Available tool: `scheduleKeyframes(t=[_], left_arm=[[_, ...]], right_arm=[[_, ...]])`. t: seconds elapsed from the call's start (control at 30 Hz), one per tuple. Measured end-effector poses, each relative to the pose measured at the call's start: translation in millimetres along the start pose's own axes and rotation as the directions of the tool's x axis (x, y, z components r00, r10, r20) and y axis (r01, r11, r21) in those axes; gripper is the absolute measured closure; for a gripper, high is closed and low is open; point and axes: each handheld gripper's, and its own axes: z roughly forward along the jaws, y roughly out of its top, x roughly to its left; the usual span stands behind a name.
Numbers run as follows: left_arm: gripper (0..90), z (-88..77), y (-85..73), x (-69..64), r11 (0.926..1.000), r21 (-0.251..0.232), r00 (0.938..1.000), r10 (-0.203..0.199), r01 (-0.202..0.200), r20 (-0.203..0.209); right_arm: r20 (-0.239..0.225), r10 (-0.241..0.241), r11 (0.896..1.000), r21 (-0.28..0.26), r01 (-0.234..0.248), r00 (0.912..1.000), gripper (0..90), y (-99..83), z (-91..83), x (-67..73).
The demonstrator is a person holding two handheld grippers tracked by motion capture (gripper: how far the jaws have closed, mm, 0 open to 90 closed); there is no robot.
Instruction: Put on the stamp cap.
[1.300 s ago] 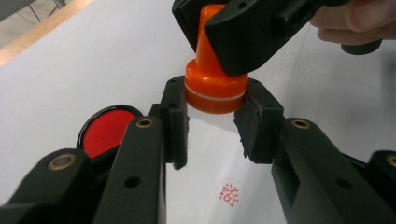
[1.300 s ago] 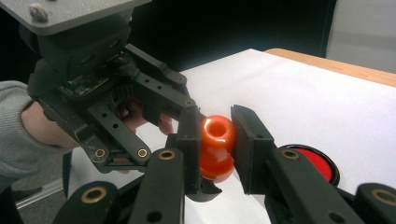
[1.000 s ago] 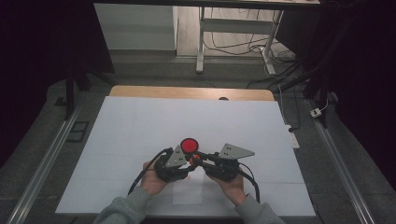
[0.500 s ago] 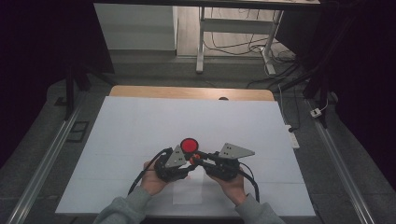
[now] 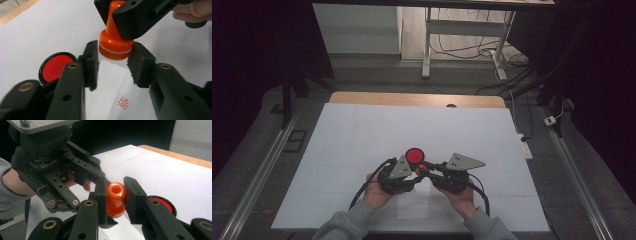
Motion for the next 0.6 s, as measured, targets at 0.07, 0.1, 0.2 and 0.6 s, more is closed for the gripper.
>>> scheduleKeyframes(t=[0.07, 0.1, 0.2, 0.6], left_arm=[[55.9, 0.4, 0.1, 0.1, 1.0000, 0.000, 1.0000, -0.003, 0.003, 0.002], [54.4, 0.7, 0.1, 0.3, 1.0000, 0.000, 1.0000, -0.005, 0.005, 0.004], [48.7, 0.9, -0.1, 1.0, 0.9999, 0.004, 0.9999, -0.012, 0.012, 0.002], [31.1, -11.6, -4.0, 13.4, 0.9971, 0.013, 0.9972, -0.074, 0.074, -0.010]], right_arm=[[0.001, 0.002, 1.000, -0.003, -0.002, 1.0000, 72.2, 0.3, -0.5, -0.5], [0.002, 0.003, 1.000, -0.003, -0.003, 1.0000, 72.2, 0.4, -0.8, -0.8], [0.003, 0.004, 1.000, -0.005, -0.004, 1.0000, 72.3, 0.8, -1.5, -1.6], [0.014, 0.006, 1.000, -0.012, -0.006, 0.9999, 72.3, 3.3, -5.3, -4.7]])
